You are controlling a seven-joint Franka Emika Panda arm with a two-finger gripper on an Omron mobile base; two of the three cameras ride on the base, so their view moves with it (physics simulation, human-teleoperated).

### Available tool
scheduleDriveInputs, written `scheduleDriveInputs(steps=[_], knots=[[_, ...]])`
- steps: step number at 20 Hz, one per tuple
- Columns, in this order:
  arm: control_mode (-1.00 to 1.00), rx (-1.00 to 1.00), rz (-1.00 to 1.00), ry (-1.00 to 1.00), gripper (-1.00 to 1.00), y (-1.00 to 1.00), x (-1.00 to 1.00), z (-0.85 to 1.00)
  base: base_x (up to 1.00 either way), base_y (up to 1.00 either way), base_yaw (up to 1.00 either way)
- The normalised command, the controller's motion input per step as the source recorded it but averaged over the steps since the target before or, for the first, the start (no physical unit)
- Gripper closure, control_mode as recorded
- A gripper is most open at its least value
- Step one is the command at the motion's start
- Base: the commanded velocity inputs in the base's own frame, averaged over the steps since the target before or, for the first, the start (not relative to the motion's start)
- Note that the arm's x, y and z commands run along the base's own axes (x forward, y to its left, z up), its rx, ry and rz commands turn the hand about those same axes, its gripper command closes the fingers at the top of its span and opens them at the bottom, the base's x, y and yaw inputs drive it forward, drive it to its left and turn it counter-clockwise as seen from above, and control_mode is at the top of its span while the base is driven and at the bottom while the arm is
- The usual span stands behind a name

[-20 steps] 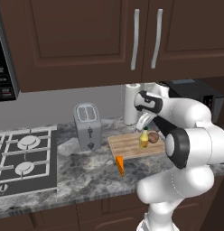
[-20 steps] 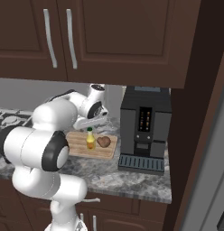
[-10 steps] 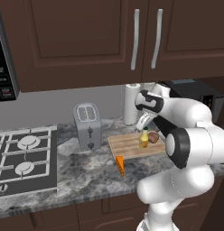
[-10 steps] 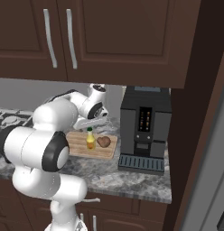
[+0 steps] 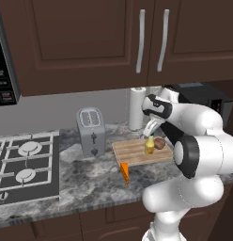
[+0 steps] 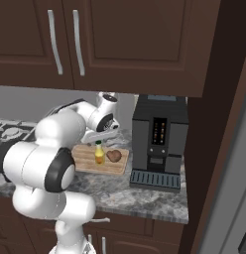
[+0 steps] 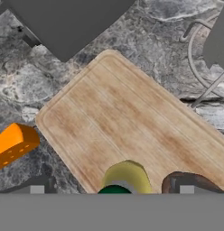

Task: Retrieve the reheated potato from the microwave, then place the potato, cheese, and condiment on the cutting board.

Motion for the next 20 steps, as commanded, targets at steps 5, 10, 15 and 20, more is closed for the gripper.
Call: scheduleDriveInputs(steps=[5,10,15,20], knots=[[-1.00,0.00,0.00,0.00,-1.00,-0.05,-0.17,0.00,0.00,0.00,0.00],[-1.00,0.00,0.00,-0.01,-1.00,-0.09,-0.20,0.00,0.00,0.00,0.00],[-1.00,0.00,0.00,0.00,-1.00,-0.22,-0.30,0.01,0.00,0.00,0.00],[-1.00,0.00,0.00,0.00,-1.00,-0.24,-0.35,0.03,0.00,0.00,0.00]])
